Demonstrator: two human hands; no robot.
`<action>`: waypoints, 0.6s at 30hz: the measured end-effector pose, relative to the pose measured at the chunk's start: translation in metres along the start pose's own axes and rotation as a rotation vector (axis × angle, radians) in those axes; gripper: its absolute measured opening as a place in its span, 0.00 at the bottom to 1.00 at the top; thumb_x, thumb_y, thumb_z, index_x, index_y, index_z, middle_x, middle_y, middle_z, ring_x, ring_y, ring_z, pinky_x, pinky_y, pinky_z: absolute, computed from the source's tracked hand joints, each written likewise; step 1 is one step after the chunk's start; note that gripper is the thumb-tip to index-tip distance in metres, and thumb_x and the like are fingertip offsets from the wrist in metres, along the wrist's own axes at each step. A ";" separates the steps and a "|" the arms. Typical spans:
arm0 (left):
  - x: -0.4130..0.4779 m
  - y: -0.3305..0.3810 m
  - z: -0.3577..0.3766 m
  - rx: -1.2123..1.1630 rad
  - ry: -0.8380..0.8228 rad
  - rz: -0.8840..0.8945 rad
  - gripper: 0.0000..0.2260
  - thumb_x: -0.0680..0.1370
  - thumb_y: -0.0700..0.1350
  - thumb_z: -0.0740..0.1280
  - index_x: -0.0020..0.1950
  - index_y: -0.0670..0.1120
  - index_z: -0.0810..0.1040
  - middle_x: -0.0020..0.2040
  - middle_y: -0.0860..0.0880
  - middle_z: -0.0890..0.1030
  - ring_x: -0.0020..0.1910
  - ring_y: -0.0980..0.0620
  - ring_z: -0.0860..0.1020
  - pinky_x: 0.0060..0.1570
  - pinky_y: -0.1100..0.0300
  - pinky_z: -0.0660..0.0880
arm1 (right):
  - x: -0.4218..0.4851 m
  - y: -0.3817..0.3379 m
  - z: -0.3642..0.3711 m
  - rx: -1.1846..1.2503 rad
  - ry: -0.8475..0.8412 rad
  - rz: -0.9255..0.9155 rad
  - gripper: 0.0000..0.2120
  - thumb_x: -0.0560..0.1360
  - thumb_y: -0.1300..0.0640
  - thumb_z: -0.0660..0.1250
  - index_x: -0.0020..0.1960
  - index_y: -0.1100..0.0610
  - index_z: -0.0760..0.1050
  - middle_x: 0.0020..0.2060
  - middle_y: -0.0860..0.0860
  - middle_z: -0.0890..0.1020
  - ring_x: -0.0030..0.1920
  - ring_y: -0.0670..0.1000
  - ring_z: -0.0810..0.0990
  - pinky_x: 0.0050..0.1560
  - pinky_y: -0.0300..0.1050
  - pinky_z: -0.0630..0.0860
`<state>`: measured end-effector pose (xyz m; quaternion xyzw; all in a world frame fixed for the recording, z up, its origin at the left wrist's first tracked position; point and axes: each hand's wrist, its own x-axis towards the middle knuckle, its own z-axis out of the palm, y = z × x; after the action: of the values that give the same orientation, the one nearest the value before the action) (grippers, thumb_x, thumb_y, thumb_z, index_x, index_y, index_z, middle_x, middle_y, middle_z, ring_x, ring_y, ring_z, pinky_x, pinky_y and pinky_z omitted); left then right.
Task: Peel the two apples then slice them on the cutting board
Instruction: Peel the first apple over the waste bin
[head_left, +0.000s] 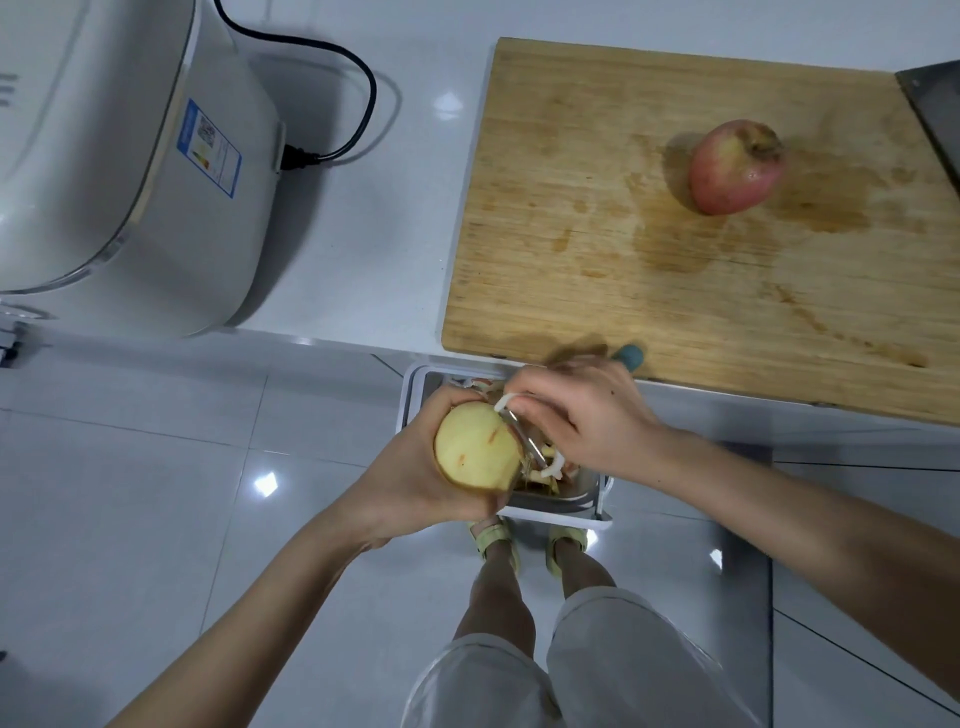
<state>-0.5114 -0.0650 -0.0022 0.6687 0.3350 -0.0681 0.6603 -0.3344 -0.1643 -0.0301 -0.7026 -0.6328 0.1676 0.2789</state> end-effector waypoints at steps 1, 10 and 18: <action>-0.002 0.001 0.000 -0.015 0.005 0.021 0.33 0.57 0.39 0.77 0.57 0.59 0.70 0.49 0.62 0.76 0.48 0.62 0.77 0.42 0.66 0.75 | -0.006 0.005 0.007 -0.007 -0.027 0.047 0.10 0.75 0.56 0.59 0.42 0.56 0.78 0.24 0.49 0.77 0.27 0.52 0.76 0.32 0.41 0.71; 0.002 0.008 -0.004 -0.035 0.083 0.072 0.35 0.53 0.49 0.79 0.55 0.64 0.68 0.57 0.58 0.72 0.51 0.64 0.76 0.41 0.66 0.76 | -0.023 -0.006 0.024 0.292 -0.256 0.616 0.11 0.77 0.58 0.58 0.37 0.51 0.73 0.29 0.49 0.75 0.31 0.50 0.74 0.36 0.50 0.70; 0.008 -0.002 -0.003 -0.203 -0.009 -0.132 0.34 0.51 0.51 0.77 0.55 0.54 0.71 0.51 0.49 0.78 0.48 0.52 0.78 0.40 0.61 0.76 | -0.008 -0.037 -0.004 -0.028 0.179 0.182 0.13 0.71 0.56 0.57 0.42 0.54 0.80 0.26 0.45 0.78 0.28 0.50 0.77 0.30 0.39 0.68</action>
<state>-0.5079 -0.0599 -0.0079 0.5746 0.3803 -0.0802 0.7202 -0.3622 -0.1711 -0.0058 -0.7729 -0.5414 0.1200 0.3083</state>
